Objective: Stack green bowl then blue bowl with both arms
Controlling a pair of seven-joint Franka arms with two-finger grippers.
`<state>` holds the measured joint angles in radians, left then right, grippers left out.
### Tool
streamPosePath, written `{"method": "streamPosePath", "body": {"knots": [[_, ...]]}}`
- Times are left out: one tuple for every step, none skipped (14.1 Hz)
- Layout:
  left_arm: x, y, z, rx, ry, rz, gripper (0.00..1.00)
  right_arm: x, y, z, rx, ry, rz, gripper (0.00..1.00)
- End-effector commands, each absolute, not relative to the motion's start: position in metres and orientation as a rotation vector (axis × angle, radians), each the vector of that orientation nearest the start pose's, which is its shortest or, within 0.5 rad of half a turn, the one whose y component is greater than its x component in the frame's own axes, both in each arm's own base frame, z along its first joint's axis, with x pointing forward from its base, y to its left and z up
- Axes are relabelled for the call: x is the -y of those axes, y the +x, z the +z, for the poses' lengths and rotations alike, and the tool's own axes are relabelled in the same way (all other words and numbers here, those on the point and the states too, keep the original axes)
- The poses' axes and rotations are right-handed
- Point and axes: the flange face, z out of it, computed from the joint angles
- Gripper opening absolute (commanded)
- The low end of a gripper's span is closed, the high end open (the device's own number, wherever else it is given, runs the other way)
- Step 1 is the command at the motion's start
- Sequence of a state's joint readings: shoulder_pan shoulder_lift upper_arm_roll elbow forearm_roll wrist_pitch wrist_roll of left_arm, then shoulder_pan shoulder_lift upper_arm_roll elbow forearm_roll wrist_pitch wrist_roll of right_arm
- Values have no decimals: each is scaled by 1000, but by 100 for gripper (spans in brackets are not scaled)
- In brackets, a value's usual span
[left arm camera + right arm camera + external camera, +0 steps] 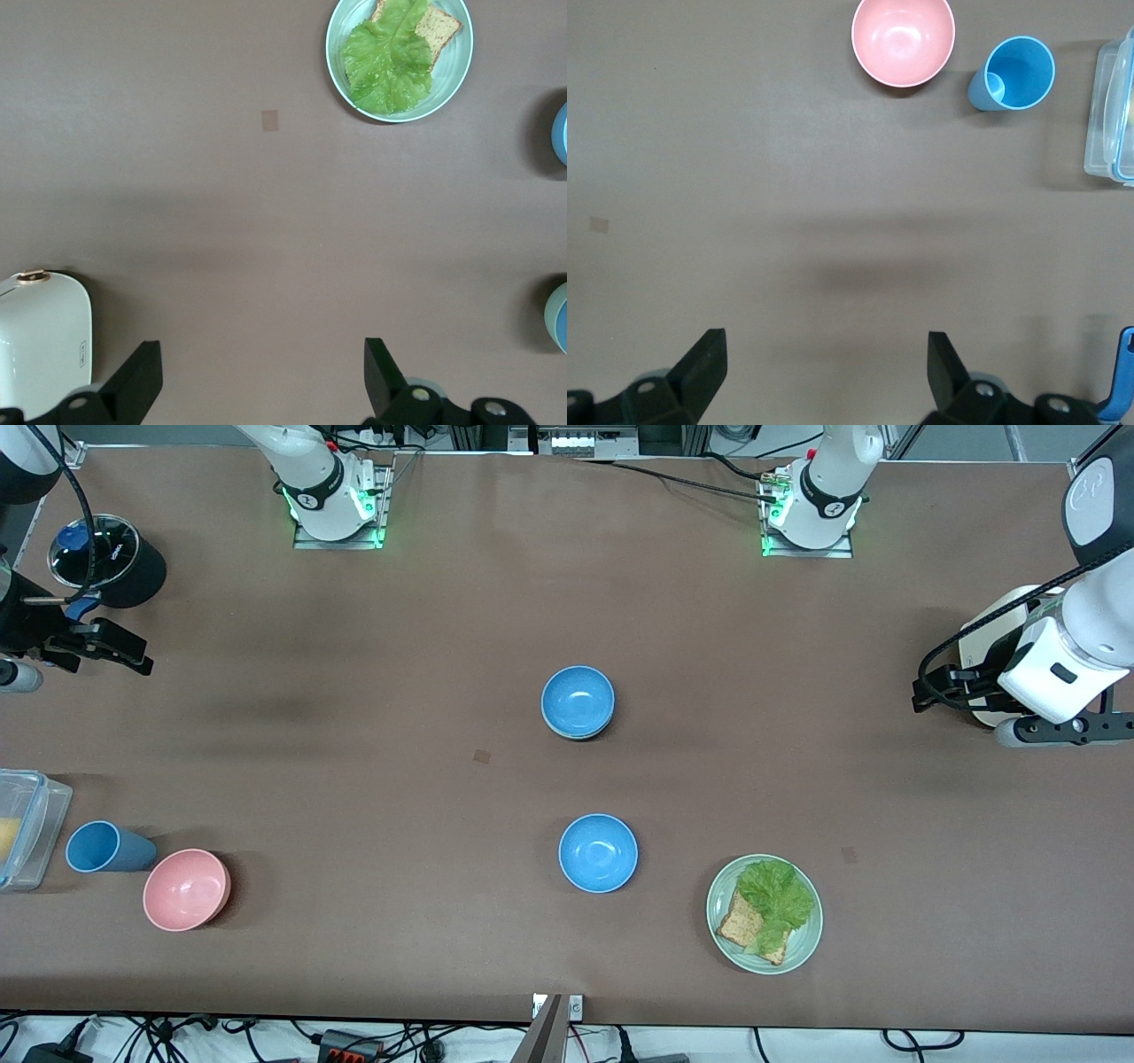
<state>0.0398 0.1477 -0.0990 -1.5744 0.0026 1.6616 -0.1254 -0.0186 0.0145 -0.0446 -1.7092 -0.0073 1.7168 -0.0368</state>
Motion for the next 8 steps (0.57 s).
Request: {"method": "streamPosePath", "body": {"knots": [[33,595,552,73,-3160,99,100,35,561,568,-27,-3161,2,100],[32,595,552,76,-3160,104,100,36,562,569,-27,-3161,-6,100],[33,594,552,73,-3158,125,100,36,562,569,-27,-3161,-6,100],[33,594,555,73,-3158,130,100,35,561,569,-27,-3161,-1,100],[34,594,556,70,-3157,140,100,36,562,569,-27,-3161,-6,100],[34,594,555,70,-3157,145,100,36,562,569,-27,-3161,-6,100],[33,594,555,73,-3158,145,100,35,562,569,-27,-3161,-3,100],[33,594,554,75,-3159,150,100,36,562,569,-27,-3161,-6,100]]}}
